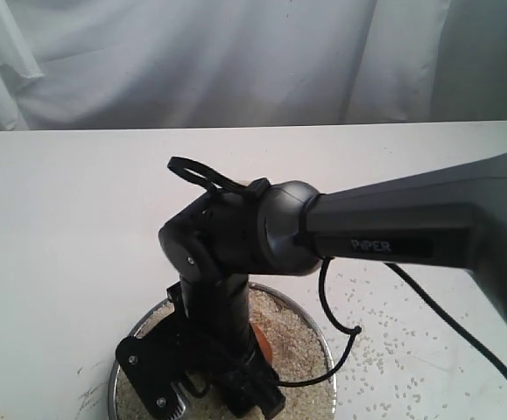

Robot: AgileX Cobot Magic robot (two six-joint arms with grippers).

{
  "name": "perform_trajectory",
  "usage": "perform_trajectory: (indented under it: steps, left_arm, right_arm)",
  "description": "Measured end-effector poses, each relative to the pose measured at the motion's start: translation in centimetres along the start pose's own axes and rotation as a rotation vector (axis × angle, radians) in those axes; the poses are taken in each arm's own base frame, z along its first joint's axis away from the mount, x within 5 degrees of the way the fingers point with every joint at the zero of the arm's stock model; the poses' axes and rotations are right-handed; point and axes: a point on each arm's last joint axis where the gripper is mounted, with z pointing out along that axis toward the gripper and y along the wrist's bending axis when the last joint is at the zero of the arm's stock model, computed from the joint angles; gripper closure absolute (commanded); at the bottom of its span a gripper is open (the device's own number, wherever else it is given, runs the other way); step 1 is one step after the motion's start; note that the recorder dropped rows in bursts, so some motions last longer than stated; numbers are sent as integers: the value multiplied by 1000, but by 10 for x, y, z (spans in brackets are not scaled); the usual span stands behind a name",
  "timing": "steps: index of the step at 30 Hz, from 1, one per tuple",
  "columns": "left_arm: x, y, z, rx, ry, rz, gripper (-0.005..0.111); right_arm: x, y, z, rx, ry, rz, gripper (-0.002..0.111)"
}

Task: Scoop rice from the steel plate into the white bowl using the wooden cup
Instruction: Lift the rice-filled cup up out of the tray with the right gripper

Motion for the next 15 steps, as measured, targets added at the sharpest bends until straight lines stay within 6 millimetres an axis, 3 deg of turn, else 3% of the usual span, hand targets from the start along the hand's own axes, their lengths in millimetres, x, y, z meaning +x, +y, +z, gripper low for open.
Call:
perform_trajectory:
  steps: [9,15]
  left_arm:
    - [0,0,0,0,0,0,107]
    - [0,0,0,0,0,0,107]
  right_arm:
    - [7,-5,-2,7,-138,98,108]
    - [22,-7,-2,-49,-277,184,108]
